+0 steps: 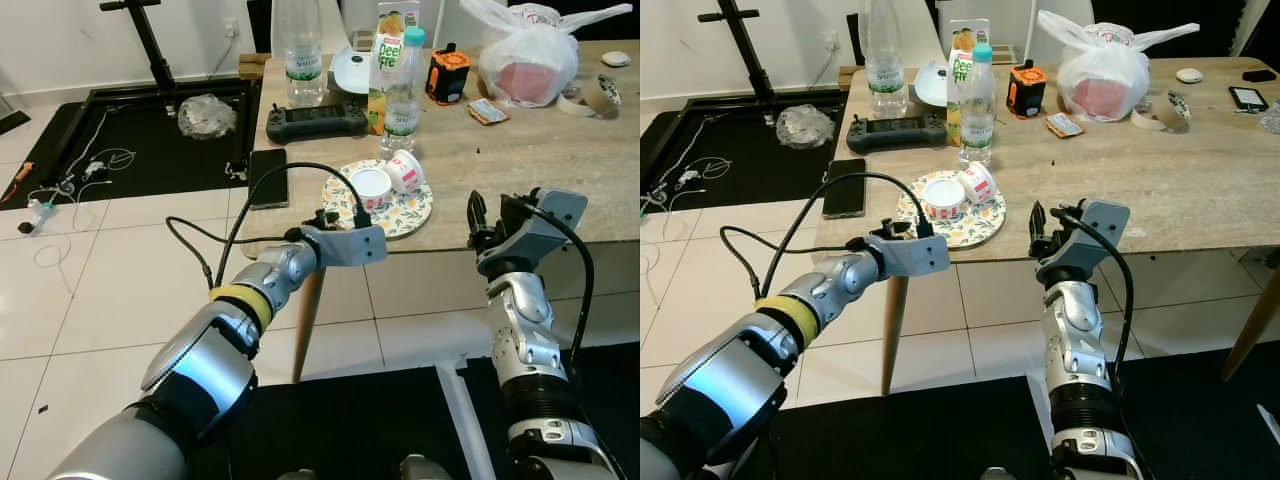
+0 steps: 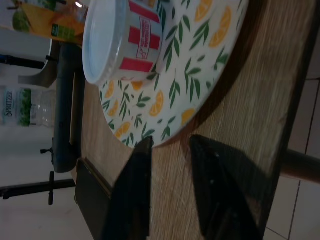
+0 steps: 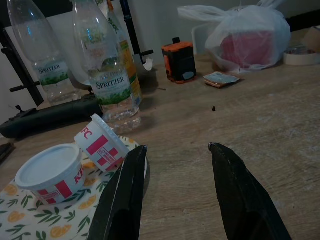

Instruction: Restocking fridge

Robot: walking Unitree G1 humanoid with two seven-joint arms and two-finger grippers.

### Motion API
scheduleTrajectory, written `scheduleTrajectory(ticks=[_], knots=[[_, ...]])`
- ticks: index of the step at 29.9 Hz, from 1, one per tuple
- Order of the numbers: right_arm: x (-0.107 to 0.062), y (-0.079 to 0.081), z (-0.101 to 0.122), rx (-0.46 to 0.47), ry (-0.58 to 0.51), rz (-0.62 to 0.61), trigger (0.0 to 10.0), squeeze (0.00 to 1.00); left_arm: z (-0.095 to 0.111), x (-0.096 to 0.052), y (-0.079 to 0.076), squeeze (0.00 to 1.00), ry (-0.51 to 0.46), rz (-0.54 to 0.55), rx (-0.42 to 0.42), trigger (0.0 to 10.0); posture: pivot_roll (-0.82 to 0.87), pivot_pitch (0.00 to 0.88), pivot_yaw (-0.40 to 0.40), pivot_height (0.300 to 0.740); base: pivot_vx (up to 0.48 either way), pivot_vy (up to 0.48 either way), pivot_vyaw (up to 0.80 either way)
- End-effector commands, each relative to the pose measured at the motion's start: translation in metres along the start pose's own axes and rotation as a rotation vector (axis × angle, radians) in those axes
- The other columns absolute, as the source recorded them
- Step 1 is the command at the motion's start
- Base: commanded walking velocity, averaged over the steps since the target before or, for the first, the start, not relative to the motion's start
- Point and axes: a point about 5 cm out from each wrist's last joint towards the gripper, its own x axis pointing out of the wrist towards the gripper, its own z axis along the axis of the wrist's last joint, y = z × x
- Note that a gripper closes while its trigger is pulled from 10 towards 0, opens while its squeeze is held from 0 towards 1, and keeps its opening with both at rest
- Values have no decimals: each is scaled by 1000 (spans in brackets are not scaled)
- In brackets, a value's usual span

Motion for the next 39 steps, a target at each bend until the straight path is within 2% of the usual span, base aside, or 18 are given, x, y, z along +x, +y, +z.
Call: scheduleTrajectory(ticks=[1,10,11,12,14,15,19,24,32,33,39], knots=[[-2,0,-2,-8,9,1,10000,0,1,1,1,0,-5,6,29,0,40,135,36,740,0,0,0],[-4,0,-3,-5,14,-3,10000,0,3,0,11,0,-40,62,58,0,45,137,37,740,0,0,0],[-3,1,-3,-4,14,-2,10000,0,4,0,12,0,-55,57,64,8667,49,138,36,740,0,0,0],[-3,1,-3,-3,15,-2,10000,0,6,0,13,925,-71,56,78,10000,50,138,37,740,0,0,0],[-3,1,-3,-3,15,-1,10000,0,7,-1,14,925,-82,55,89,10000,50,138,37,740,0,0,0],[-3,2,-3,-2,15,0,10000,0,7,-1,15,1000,-93,44,92,10000,49,137,36,740,0,0,0],[-2,2,-3,-2,13,0,10000,0,5,-2,14,1000,-102,22,99,10000,49,136,36,740,0,0,0],[-3,-1,-3,-2,12,-5,10000,0,-1,-6,10,1000,-128,-22,150,10000,49,136,36,740,0,0,0],[-2,1,-3,1,12,-5,10000,0,11,-4,2,1000,-179,-73,175,10000,51,140,40,740,0,0,0],[-2,1,-3,1,12,-5,10000,0,14,-3,2,0,-182,-72,180,10000,46,141,40,740,0,0,0],[-3,0,-2,-2,10,-8,10000,0,24,1,7,0,-191,-40,192,10000,35,143,43,740,0,0,0]])
